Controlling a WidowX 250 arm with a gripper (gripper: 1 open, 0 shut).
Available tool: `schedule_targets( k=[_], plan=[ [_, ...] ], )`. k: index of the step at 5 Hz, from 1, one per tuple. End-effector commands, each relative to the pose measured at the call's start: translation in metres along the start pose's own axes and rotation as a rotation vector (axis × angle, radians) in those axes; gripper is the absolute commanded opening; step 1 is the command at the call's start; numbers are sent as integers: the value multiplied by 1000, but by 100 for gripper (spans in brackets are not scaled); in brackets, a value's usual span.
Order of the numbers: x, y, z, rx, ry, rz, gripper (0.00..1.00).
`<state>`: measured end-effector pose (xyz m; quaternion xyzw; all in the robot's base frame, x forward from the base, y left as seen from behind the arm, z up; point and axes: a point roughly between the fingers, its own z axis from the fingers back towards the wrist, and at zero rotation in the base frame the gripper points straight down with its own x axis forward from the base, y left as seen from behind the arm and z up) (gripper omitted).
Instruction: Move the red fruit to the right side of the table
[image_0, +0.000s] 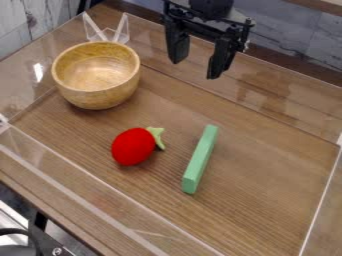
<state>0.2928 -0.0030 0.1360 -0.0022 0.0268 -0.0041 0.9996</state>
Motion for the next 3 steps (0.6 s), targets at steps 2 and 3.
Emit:
schedule_targets(
  k=[2,3],
  plan=[
    [-32,7,-19,0,28,-74,100],
    [-47,27,-19,0,18,-99,100]
  ],
)
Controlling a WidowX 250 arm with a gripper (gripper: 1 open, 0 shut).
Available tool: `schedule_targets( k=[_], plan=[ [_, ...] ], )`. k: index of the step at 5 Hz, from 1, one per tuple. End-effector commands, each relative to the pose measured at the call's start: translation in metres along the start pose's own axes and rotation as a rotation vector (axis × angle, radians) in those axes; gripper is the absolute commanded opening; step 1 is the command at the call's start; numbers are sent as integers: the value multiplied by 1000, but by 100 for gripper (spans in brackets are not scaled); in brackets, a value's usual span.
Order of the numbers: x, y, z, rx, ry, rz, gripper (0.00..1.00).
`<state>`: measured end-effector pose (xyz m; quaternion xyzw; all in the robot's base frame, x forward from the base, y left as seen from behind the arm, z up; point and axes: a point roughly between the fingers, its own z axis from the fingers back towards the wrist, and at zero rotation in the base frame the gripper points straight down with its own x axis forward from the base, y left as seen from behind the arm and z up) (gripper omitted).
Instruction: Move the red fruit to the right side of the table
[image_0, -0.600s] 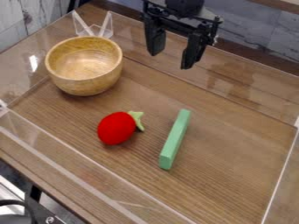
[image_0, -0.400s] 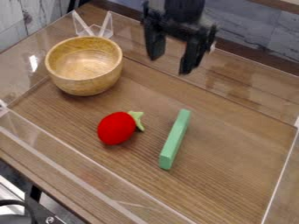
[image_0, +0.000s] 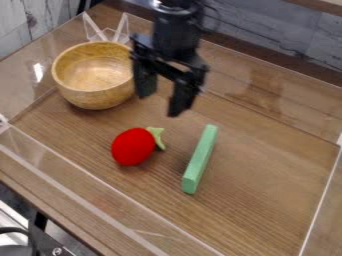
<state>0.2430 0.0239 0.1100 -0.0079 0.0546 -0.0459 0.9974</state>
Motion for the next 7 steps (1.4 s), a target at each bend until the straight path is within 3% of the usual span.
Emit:
schedule_targets(
  k=[1,2,4,5,6,7],
  plan=[
    [-13,26,3,23,-51,-23,100],
    [-27,22,-17,34,-66,-127,100],
    [-24,0,-68,40,-90,-321,100],
    [-22,9,-69,39,-104,-325,100],
    [-22,14,-68,38,-112,-330,0],
    [-23,24,-62,29,-128,-307,0]
  ],
)
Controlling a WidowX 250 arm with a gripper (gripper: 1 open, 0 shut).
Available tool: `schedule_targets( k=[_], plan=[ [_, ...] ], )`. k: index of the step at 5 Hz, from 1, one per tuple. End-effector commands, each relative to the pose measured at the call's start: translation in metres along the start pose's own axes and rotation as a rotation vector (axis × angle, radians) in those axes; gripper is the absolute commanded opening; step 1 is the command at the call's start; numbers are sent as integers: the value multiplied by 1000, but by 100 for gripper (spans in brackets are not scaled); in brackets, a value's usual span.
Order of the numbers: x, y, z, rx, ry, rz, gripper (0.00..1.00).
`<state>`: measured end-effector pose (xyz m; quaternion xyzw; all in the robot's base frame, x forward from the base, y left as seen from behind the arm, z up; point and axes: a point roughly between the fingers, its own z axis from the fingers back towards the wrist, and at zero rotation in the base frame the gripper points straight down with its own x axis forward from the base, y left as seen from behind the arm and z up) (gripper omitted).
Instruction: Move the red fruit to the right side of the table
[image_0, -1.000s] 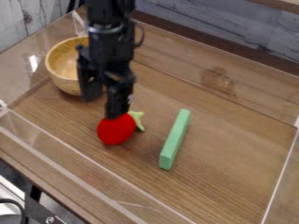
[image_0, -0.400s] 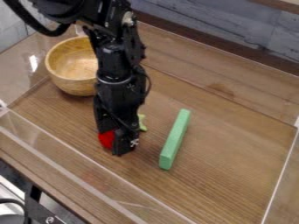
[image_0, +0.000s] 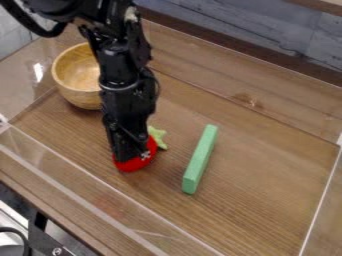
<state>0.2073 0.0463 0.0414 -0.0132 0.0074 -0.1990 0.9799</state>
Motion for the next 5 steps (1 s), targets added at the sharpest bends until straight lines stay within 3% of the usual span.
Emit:
schedule_targets(
  k=[1,2,3,4,5],
  plan=[
    [5,15,12,21,-43,49,0],
    [6,15,9,13,-47,85,100],
    [8,16,6,7,-52,101,100],
    [8,19,5,0,-63,89,0],
    [10,21,4,-7,-73,77,0]
  ],
)
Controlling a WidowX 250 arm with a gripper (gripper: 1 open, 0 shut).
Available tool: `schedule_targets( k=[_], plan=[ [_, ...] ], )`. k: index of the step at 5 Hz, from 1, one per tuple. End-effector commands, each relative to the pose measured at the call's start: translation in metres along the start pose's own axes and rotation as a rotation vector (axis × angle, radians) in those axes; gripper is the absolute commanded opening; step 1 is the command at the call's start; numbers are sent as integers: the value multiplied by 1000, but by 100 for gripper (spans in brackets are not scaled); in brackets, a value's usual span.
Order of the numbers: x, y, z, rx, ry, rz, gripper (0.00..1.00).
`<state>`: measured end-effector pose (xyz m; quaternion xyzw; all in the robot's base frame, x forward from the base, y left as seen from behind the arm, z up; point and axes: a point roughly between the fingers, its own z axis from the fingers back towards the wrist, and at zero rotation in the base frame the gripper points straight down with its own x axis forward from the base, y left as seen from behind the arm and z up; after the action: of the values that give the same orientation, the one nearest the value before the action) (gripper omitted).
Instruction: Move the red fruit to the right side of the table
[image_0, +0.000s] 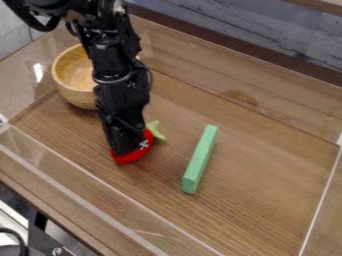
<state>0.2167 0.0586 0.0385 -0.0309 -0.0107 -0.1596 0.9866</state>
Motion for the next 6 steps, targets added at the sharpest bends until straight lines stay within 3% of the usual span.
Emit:
schedule_targets(
  k=[1,2,4,6],
  plan=[
    [7,4,23,12,-37,-7,100],
    [5,3,38,4,-38,-13,100],
    [3,14,36,5,-30,26,100],
    [10,3,35,-3,-5,17,100]
  ],
)
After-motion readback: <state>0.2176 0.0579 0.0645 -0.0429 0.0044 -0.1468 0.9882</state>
